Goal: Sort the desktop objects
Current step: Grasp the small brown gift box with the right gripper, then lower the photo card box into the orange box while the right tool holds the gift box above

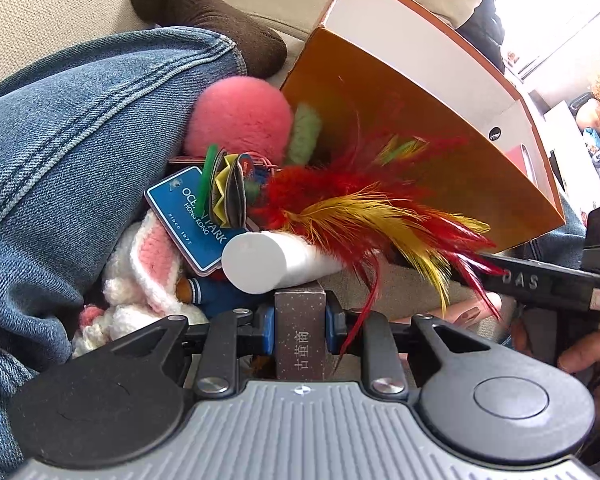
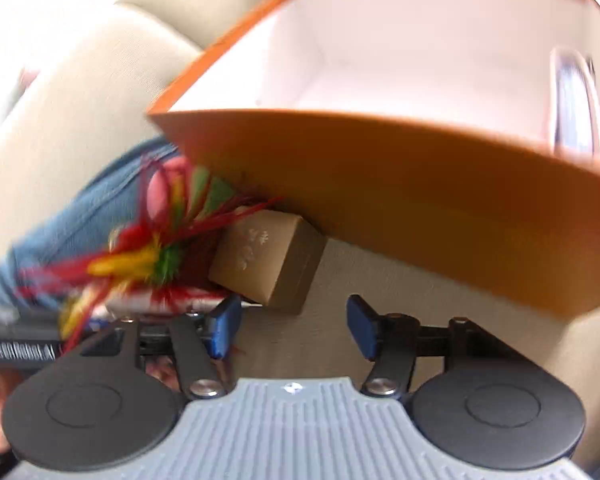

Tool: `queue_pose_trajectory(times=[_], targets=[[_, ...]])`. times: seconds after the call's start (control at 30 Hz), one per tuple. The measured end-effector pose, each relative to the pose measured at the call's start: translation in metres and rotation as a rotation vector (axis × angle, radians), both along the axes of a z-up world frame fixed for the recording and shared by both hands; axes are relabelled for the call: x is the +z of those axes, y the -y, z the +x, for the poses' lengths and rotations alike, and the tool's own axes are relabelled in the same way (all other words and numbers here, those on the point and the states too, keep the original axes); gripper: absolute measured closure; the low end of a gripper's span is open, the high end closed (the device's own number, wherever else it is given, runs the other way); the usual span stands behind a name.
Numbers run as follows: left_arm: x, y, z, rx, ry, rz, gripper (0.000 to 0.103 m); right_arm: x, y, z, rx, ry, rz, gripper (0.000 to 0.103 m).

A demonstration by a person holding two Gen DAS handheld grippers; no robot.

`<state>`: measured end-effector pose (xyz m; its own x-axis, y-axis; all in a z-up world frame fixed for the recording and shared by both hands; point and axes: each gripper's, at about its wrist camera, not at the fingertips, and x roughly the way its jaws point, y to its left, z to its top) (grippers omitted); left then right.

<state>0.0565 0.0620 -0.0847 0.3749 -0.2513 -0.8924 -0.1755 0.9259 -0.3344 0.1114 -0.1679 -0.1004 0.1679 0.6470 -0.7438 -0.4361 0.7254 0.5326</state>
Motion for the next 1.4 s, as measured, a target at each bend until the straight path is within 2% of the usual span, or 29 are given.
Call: queue_pose_trajectory(times=[0.23, 0.27, 0.43, 0.53, 0.6, 0.67, 0.7, 0.83, 0.87, 1.17, 1.4], targets=[[-0.002, 0.005, 0.003, 0.0, -0.006, 0.001, 0.077, -0.027, -0.003, 0.024, -0.117, -0.172, 0.109, 0.041], [-0.002, 0.005, 0.004, 0.0, -0.007, 0.001, 0.077, -0.03, -0.004, 0.026, -0.123, -0.19, 0.115, 0.038], [-0.006, 0.003, 0.006, 0.004, -0.012, -0.006, 0.077, -0.043, -0.01, 0.031, -0.153, -0.246, 0.144, 0.029], [-0.007, 0.003, 0.009, 0.006, -0.012, -0.005, 0.077, -0.045, -0.015, 0.03, -0.149, -0.236, 0.146, 0.026], [-0.006, 0.003, 0.008, 0.007, -0.01, -0.004, 0.077, -0.044, -0.018, 0.028, -0.143, -0.221, 0.153, 0.027], [-0.006, 0.003, 0.007, 0.008, -0.008, -0.004, 0.077, -0.046, -0.017, 0.028, -0.139, -0.234, 0.191, 0.037], [-0.006, 0.003, 0.007, 0.009, -0.007, -0.004, 0.077, -0.046, -0.016, 0.028, -0.146, -0.243, 0.2, 0.038], [-0.003, 0.006, 0.003, 0.011, -0.001, 0.001, 0.077, -0.033, -0.015, 0.019, -0.118, -0.195, 0.186, 0.045], [0.003, 0.009, -0.013, 0.008, 0.002, 0.005, 0.077, -0.027, -0.013, 0.016, -0.111, -0.174, 0.175, 0.046], [0.03, 0.038, -0.027, -0.088, 0.053, -0.003, 0.077, 0.03, 0.033, -0.023, -0.126, 0.109, 0.008, 0.047], [0.07, 0.061, -0.03, -0.17, 0.162, -0.019, 0.077, 0.069, 0.055, -0.036, -0.115, 0.188, 0.04, 0.047]])
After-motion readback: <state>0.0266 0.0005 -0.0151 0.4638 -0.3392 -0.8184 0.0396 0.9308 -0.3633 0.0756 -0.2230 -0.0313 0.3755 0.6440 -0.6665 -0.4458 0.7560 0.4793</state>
